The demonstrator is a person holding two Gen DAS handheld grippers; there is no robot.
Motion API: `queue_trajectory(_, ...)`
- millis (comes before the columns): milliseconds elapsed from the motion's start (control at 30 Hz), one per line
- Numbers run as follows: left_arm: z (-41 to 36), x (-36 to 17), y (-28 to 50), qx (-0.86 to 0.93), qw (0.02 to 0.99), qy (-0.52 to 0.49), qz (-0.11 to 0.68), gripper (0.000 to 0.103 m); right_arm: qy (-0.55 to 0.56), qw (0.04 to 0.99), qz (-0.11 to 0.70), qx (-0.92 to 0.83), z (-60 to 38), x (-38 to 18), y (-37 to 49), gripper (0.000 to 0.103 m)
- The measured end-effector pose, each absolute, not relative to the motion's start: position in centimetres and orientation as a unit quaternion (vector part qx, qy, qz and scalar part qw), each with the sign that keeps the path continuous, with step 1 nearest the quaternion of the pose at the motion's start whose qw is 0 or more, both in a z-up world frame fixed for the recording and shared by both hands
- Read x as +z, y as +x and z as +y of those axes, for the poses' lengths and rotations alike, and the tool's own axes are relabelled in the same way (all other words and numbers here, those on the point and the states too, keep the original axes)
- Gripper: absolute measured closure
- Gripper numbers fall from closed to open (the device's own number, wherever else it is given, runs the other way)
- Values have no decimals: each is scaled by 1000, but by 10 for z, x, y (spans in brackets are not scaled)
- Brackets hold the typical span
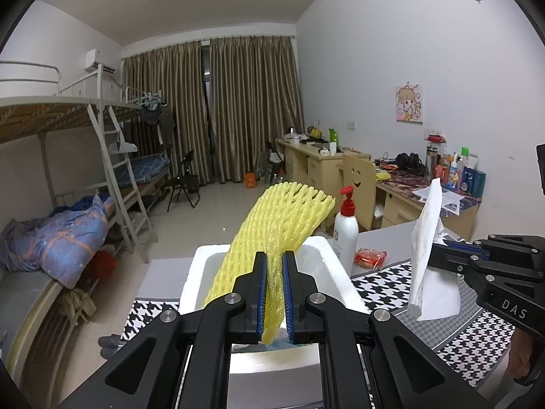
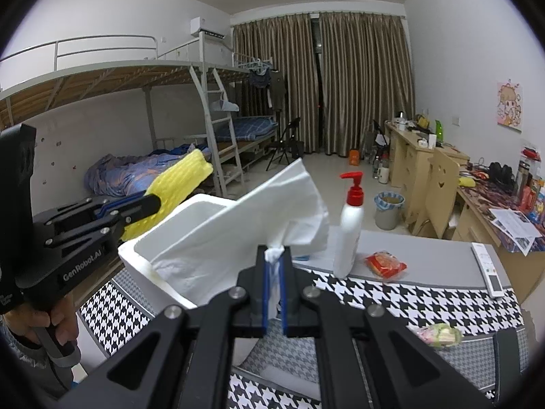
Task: Organize soft objects
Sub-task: 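Lower the left tool over the foam box and open it to drop the net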
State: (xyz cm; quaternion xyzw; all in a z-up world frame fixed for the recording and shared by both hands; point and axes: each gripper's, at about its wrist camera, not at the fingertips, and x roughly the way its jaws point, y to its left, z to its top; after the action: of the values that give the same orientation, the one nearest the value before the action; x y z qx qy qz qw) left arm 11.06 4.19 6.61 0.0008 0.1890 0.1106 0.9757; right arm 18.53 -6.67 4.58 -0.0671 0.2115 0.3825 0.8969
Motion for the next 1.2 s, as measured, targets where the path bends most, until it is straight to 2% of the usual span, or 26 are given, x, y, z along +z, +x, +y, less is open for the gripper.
queue_trajectory(367,49,57,120,99,973,-6,207,92,-73,898,216,376,-57,43,187,95)
queue_trajectory(433,51,56,121,96,973,-6,210,85,-72,898,217,375,-56,43,187,95)
queue_trajectory(500,54,54,121,93,973,-7,211,72,-72,899,218,373,-54,43,187,95)
queue_trajectory(567,56,52,122,93,972,-11,213,65,-73,899,218,372,-52,43,187,95)
queue_trajectory(633,57,49,122,91,972,-14,216,48,-72,900,218,371,-51,43,187,95)
queue_trajectory(700,59,46,121,89,973,-17,214,19,-73,900,219,370,-51,43,187,95)
queue_trajectory(767,61,46,118,97,974,-19,204,9,-73,900,220,369,-50,43,188,95)
queue_trajectory(900,62,48,116,113,974,-14,196,2,-76,899,222,369,-48,43,188,95)
queue_trajectory(1200,71,52,107,143,971,-20,188,1,-80,898,220,374,-41,44,190,95)
